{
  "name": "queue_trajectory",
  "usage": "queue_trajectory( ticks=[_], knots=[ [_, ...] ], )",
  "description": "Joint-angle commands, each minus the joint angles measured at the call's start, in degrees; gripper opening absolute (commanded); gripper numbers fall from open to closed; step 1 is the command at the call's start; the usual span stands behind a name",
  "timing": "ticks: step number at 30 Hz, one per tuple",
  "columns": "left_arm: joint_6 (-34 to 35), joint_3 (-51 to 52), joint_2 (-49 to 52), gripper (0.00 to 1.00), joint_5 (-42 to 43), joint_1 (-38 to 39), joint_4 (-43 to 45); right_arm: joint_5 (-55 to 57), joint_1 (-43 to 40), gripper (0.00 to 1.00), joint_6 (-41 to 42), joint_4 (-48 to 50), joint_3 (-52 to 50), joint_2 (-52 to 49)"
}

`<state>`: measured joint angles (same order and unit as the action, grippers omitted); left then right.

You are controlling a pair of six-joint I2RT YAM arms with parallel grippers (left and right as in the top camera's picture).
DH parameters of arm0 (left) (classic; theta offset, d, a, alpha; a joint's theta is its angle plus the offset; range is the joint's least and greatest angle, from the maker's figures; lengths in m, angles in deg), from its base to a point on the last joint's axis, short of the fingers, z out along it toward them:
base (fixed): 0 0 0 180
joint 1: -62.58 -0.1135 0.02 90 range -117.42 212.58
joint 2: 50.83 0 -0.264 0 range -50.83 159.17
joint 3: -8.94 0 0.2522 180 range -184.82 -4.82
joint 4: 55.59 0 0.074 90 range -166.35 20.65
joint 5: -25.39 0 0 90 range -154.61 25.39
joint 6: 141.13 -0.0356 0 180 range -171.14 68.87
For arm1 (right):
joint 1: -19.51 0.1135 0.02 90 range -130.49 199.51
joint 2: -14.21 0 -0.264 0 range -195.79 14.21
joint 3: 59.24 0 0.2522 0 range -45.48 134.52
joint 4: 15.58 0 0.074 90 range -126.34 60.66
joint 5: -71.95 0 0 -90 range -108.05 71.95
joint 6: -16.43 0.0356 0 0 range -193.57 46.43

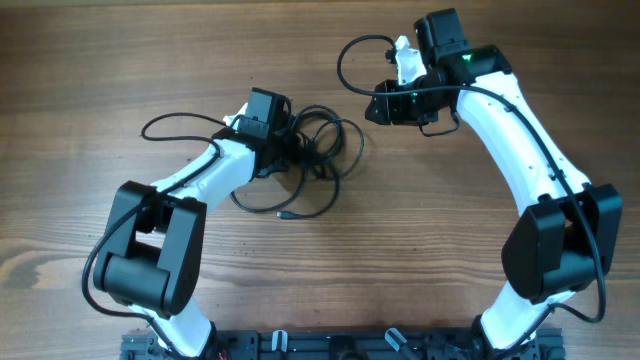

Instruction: Untangle cables

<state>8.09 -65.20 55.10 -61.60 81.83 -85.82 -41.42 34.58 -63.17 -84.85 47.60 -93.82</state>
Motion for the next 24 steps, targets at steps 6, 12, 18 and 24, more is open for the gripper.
queue_trajectory(
  ticks=[6, 12, 18, 24],
  knots=[
    [-0.6, -0.6, 0.6, 0.04, -1.4, 0.3, 1.0, -0.6, -0.1, 0.48, 0.0, -0.2, -0.3, 2.0],
    [-6.8, -0.8, -6.6, 0.04, 2.9, -1.2, 1.3, -16.3, 0.9, 0.48, -8.5, -0.1, -0.3, 2.1],
    [-33.0, -0.8, -22.8, 0.04, 12.9, -1.4, 1.5, -17.0, 5.8, 0.47, -7.3, 4.5, -0.3, 5.3],
    [-52.7, -0.8, -29.6, 0.04, 19.5, -1.4, 0.7, -16.9, 5.9, 0.47, -4.2, 7.9, -0.3, 11.6]
  ],
)
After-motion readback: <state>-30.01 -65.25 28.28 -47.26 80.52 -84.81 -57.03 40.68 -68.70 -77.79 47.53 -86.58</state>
